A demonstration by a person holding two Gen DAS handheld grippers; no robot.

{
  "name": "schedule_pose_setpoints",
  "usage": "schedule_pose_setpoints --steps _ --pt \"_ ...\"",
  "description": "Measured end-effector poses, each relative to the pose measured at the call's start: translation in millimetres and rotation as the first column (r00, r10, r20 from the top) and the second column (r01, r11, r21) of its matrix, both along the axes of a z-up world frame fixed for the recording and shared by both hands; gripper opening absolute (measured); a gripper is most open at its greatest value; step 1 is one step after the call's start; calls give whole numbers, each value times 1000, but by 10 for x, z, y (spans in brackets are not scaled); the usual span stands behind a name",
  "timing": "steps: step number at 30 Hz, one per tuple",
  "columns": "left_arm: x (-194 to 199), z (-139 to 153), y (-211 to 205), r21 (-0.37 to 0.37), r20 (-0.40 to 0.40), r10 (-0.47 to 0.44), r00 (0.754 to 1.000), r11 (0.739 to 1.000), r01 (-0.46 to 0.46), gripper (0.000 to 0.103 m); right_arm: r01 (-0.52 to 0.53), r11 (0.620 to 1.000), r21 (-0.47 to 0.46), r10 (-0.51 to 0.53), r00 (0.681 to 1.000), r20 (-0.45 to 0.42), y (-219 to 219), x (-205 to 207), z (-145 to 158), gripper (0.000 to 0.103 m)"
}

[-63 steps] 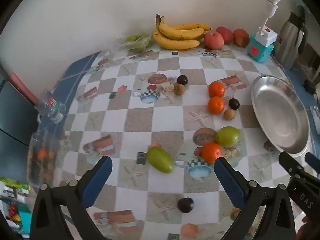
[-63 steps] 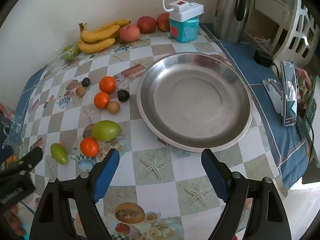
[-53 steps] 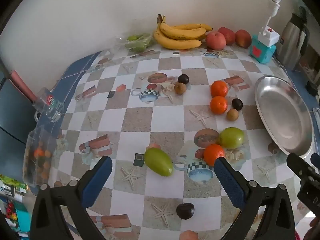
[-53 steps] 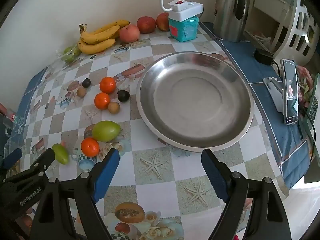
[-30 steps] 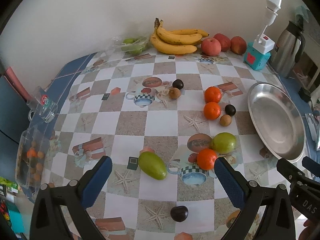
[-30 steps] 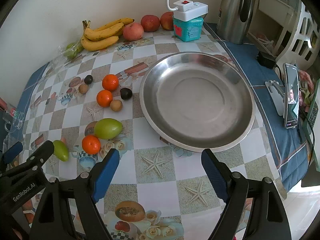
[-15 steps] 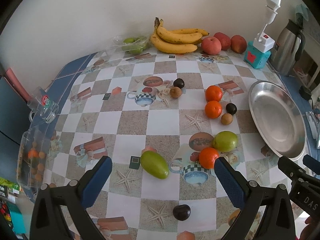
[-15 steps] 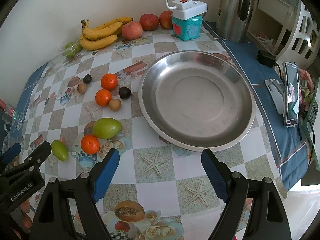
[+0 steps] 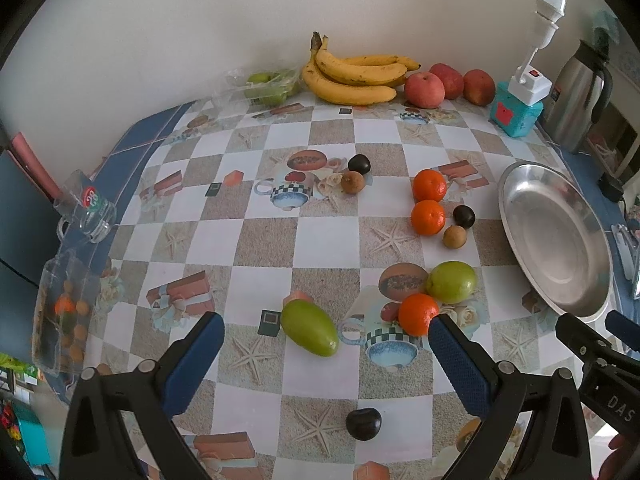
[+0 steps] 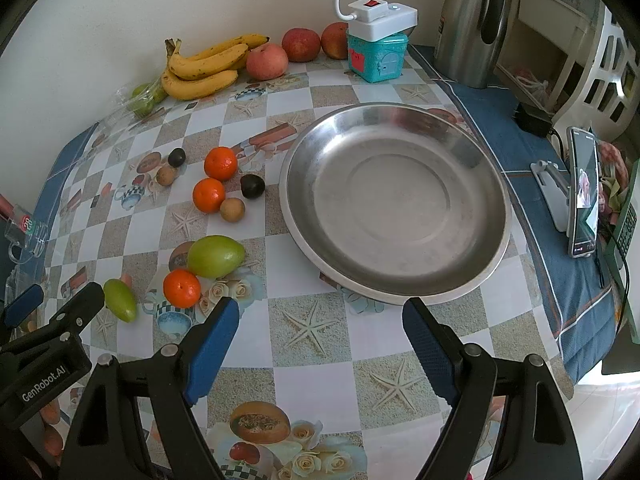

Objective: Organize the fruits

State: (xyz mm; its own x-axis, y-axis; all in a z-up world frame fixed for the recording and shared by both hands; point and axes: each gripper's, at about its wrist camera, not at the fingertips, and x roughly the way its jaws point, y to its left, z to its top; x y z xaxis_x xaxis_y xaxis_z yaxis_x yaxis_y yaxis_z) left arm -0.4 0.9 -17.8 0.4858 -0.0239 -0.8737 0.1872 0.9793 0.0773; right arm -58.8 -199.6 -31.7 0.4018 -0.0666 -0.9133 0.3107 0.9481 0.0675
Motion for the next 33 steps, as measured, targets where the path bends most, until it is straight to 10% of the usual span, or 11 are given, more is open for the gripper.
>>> schedule_pose_setpoints --steps 33 --pt "103 -114 79 -26 -39 30 999 999 -31 103 -23 1000 -3 23 999 -32 55 81 -108 85"
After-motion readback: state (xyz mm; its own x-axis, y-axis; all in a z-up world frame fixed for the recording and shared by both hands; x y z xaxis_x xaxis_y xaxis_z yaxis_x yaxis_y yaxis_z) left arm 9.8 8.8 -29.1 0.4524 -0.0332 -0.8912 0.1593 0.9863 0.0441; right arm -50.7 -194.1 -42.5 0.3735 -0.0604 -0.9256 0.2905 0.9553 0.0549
